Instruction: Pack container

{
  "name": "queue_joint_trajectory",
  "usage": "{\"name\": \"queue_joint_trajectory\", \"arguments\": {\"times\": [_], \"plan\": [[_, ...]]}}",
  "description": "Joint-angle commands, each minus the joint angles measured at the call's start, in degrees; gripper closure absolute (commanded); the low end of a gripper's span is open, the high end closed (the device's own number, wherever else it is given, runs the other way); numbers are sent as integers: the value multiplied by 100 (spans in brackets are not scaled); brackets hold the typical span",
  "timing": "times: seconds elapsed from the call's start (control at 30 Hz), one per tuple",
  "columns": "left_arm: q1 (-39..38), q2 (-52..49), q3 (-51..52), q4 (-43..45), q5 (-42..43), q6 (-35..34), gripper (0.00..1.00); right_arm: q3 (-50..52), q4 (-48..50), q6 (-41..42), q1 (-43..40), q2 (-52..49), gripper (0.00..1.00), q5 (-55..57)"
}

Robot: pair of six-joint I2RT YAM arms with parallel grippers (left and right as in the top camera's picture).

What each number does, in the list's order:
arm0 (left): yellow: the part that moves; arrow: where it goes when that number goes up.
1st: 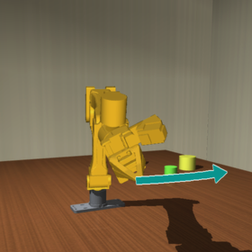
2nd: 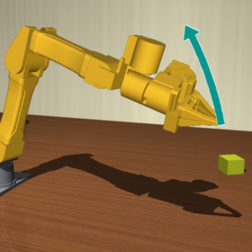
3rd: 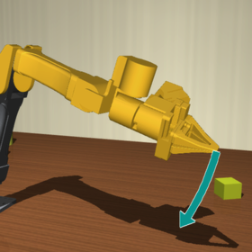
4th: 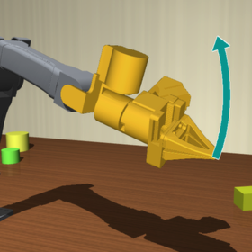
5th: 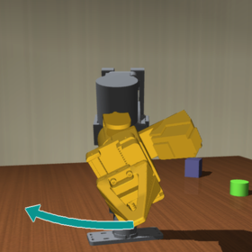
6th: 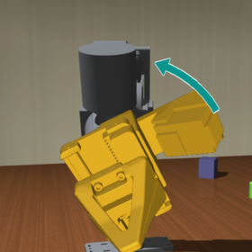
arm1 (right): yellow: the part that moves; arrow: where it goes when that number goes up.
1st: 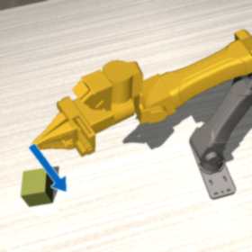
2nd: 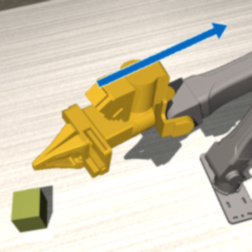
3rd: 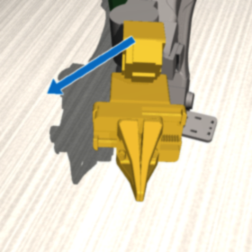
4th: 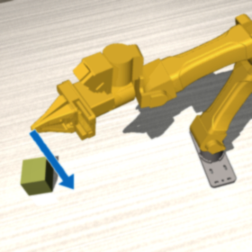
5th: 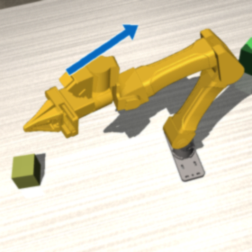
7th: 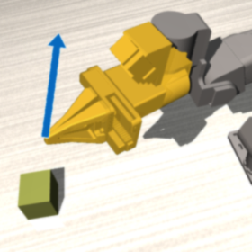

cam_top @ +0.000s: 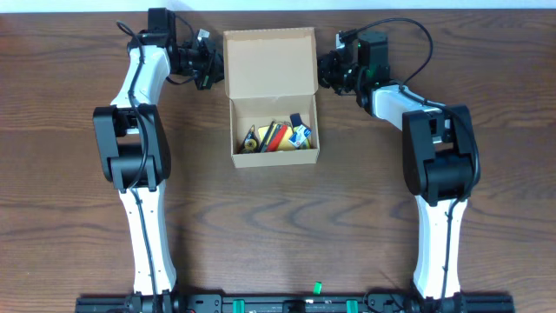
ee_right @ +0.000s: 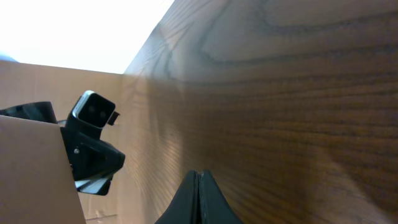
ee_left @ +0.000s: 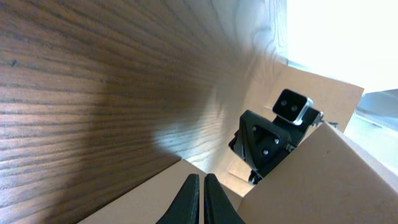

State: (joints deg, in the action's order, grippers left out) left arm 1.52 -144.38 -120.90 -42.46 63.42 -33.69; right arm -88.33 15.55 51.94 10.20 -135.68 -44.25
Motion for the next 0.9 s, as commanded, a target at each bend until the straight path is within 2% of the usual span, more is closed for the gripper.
{"name": "queue_joint_trajectory", "arguments": {"times": [0.0,0.3,0.7,0.87], "plan": [[-4,153,-116,-177,214,533,94,-92,-98,-343,37,339,98,-114],[-9,778,-120,-1307,-1329,1375,95,-92,-273,-535,92,494,98,-258],[-190,885,-120,-1532,-1241,1493,94,-92,-297,-601,195,811,99,-348],[-192,953,-120,-1746,-1261,1709,94,-92,-590,-907,195,940,98,-424]]}}
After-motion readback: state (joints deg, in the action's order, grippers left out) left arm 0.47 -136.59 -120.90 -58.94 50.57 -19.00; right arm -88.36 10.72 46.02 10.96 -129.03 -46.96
